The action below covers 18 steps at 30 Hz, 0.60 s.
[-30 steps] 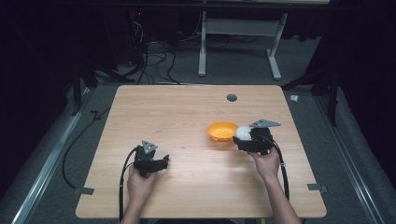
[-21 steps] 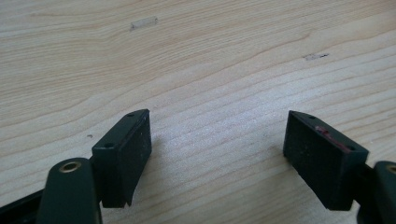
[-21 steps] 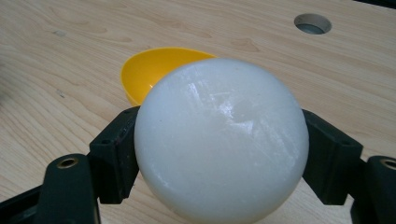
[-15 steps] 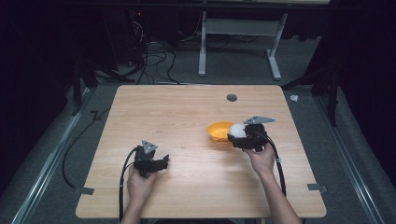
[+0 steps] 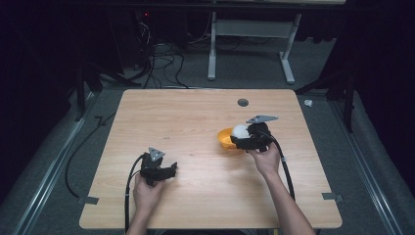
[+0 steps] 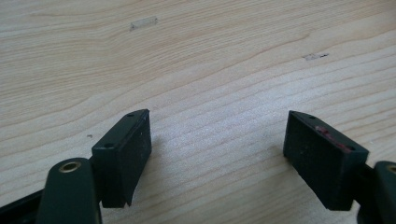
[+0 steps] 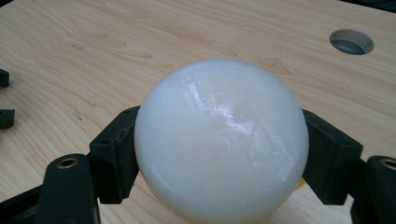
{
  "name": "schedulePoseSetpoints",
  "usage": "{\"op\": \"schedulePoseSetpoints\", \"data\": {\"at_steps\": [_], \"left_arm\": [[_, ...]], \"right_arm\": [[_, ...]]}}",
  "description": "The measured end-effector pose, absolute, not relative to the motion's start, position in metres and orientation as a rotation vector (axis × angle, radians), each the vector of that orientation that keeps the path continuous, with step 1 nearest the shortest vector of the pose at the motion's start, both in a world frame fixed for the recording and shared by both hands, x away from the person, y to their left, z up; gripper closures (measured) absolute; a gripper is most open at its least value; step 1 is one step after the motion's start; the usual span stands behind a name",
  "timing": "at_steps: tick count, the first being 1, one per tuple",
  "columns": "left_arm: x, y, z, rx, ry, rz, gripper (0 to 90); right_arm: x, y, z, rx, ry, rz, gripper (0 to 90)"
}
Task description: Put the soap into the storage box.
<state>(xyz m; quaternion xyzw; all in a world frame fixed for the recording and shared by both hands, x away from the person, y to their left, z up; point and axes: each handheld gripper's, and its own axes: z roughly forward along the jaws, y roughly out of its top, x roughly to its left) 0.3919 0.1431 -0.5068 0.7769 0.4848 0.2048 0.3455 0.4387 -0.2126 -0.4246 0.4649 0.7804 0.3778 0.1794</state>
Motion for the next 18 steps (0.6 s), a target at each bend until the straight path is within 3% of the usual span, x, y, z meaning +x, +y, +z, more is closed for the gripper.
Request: {"op": "schedulePoseSetpoints", "data": {"at_steps": [18], "left_arm": [[0.392,0.143,-0.507,2.018,1.257,0.531,23.8]], "right_arm": [[0.462,-0.203,-0.440,1.353,2.250,0.985,25.0]]}}
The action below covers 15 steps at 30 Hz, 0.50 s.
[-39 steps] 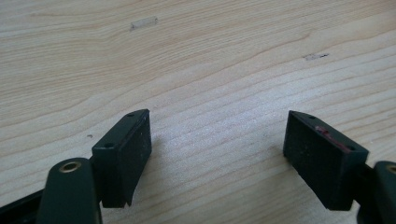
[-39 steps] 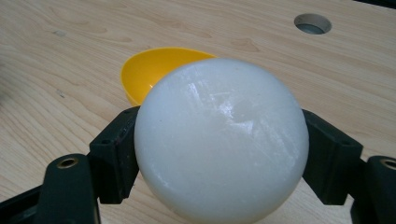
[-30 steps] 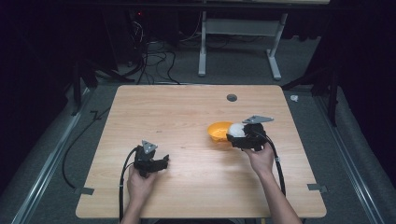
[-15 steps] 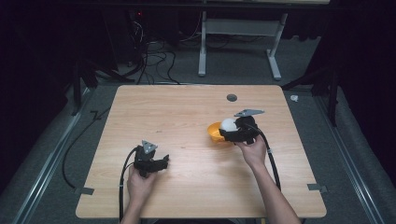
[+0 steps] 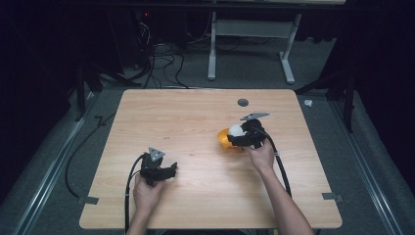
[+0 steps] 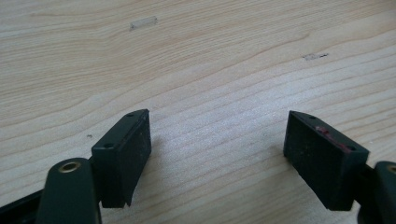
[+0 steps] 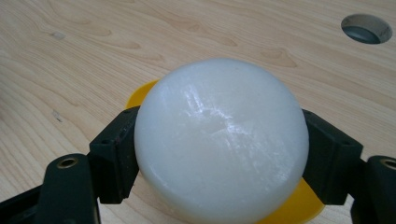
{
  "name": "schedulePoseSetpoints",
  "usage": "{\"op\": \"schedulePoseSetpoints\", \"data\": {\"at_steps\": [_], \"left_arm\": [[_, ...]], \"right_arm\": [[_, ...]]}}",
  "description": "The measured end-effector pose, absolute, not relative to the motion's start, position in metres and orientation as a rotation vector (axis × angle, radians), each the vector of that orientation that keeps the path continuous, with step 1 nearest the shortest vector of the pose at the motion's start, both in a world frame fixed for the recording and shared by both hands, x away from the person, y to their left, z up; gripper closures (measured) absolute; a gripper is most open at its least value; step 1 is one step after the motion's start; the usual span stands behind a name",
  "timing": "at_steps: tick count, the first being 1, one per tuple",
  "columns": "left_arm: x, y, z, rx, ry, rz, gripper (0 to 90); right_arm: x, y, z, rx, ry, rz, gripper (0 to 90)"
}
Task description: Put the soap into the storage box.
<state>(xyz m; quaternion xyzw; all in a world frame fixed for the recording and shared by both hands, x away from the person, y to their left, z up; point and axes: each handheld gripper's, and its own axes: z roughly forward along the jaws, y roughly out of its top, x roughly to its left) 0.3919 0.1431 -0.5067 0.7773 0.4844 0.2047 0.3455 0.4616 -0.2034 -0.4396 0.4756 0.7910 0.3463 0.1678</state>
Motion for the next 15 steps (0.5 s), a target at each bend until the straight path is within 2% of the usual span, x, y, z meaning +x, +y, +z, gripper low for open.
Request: {"op": "schedulePoseSetpoints", "data": {"at_steps": [15], "left_arm": [[0.392,0.143,-0.507,2.017,1.258,0.531,23.8]], "right_arm": [[0.470,-0.200,-0.452,1.387,2.255,0.940,24.9]]}}
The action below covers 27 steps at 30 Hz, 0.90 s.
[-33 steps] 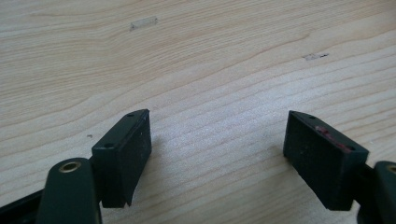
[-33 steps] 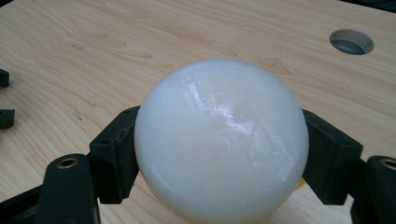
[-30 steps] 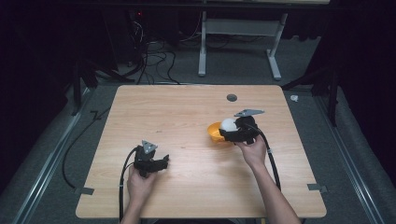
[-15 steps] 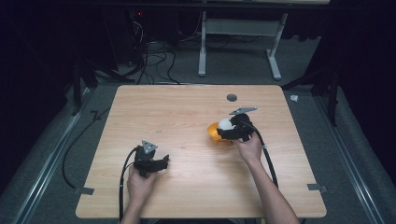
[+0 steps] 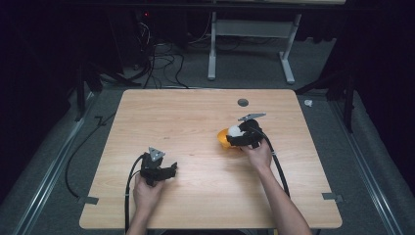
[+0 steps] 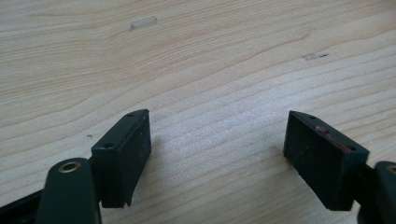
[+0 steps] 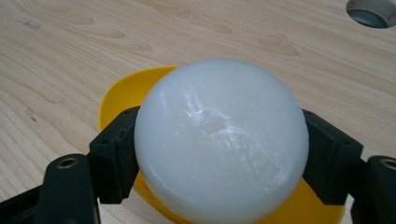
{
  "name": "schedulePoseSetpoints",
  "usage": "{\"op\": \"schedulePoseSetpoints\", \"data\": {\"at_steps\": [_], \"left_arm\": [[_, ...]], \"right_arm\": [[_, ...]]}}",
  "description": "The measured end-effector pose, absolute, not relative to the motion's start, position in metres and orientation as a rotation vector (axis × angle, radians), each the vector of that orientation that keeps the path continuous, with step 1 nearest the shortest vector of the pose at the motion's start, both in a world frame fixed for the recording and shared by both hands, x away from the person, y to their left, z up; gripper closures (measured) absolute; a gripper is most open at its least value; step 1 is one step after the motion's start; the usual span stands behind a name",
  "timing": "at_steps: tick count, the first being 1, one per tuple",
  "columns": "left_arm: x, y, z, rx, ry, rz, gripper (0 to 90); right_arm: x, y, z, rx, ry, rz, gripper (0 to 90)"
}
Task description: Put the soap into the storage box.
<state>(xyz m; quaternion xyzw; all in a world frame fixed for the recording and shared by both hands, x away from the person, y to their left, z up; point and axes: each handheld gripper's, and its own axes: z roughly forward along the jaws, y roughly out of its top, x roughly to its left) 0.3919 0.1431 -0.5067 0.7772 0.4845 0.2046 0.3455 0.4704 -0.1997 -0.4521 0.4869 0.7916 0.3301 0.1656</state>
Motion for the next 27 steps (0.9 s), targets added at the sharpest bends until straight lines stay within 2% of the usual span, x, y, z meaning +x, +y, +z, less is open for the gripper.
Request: {"op": "schedulePoseSetpoints", "data": {"at_steps": [27], "left_arm": [[0.3919,0.1432,-0.5067,2.017,1.258,0.531,23.7]], "right_arm": [[0.4734,-0.1951,-0.4614,1.423,2.273,0.884,24.5]]}}
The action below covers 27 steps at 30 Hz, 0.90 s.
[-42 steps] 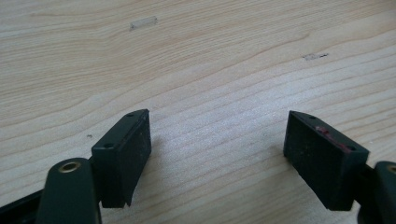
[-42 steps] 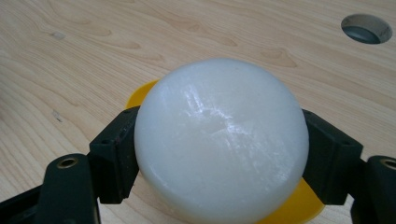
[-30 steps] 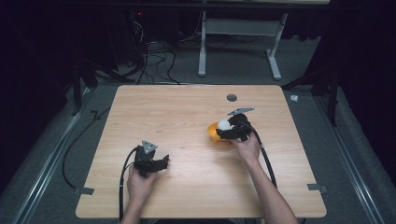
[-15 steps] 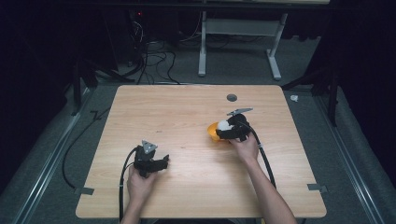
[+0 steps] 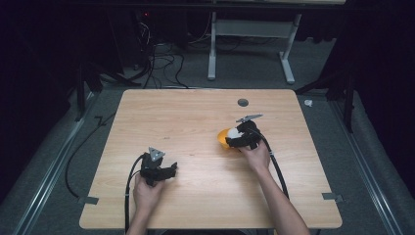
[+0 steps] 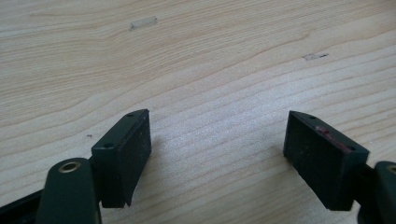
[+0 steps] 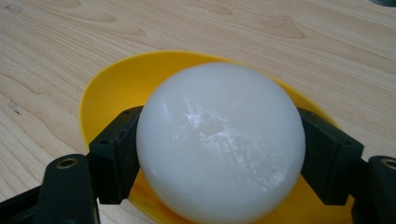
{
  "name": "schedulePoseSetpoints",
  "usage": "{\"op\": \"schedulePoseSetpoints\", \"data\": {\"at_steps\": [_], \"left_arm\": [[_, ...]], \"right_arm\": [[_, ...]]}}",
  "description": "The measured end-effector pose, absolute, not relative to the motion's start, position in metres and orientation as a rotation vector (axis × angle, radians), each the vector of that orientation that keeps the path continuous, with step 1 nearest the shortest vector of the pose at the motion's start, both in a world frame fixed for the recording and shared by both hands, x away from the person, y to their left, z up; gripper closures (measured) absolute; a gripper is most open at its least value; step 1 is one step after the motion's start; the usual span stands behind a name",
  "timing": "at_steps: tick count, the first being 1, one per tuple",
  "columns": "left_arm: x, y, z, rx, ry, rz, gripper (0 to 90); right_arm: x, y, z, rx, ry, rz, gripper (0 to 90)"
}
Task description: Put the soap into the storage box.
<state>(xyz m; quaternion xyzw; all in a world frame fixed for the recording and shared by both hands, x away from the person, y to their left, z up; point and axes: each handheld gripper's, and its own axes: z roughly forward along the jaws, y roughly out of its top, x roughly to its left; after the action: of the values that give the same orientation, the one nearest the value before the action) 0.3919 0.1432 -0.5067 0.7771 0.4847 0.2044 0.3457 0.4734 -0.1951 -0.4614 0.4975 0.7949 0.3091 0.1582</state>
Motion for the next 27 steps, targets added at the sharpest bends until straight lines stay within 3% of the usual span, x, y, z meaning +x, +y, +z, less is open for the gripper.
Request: {"op": "schedulePoseSetpoints", "data": {"at_steps": [27], "left_arm": [[0.392,0.143,-0.507,2.018,1.258,0.532,23.8]], "right_arm": [[0.463,-0.211,-0.434,1.378,2.173,1.035,27.6]]}}
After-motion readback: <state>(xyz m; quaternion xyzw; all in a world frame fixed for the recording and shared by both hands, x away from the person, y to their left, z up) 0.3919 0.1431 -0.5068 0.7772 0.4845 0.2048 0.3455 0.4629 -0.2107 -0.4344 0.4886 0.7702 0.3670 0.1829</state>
